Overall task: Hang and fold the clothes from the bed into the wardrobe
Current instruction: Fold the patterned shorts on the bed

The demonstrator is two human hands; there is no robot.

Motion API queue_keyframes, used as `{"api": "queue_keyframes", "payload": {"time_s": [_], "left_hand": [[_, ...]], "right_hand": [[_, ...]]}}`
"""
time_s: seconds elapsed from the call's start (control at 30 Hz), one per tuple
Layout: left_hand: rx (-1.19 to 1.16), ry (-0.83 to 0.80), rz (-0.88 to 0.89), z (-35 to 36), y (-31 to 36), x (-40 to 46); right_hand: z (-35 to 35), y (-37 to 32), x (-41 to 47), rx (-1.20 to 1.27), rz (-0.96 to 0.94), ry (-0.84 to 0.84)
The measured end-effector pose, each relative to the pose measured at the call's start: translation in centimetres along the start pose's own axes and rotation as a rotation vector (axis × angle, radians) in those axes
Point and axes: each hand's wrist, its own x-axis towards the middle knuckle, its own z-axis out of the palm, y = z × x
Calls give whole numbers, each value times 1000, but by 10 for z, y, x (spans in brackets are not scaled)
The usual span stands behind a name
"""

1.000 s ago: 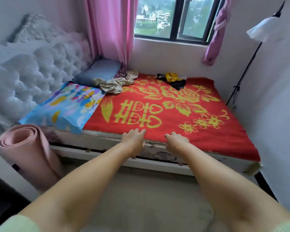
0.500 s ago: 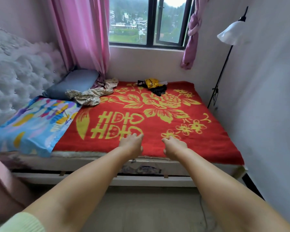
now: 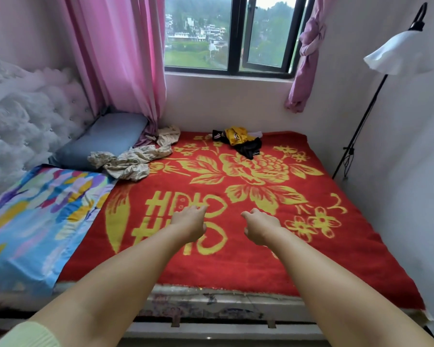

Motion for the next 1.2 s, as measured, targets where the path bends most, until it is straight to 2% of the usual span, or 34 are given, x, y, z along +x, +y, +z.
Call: {"api": "queue_keyframes", "payload": {"time_s": [0.33, 0.6, 0.87, 1.0, 1.1, 1.2], "left_hand": [[-29, -50, -47, 1, -43, 157], [-180, -55, -208, 0, -112, 268], [-237, -207, -414, 71, -236, 315], [-280, -278, -389, 128, -297, 344], [-285, -341, -361, 176, -352, 371], [-242, -318, -362, 203, -410, 406]], "right_hand": [[-26, 18, 177, -50, -34, -82], [-28, -4, 351, -118, -174, -141], [45, -120, 448, -89, -382, -327], [94, -174, 497, -44, -355, -402], [142, -224, 545, 30, -265, -462], [174, -277, 608, 74, -255, -391]]}}
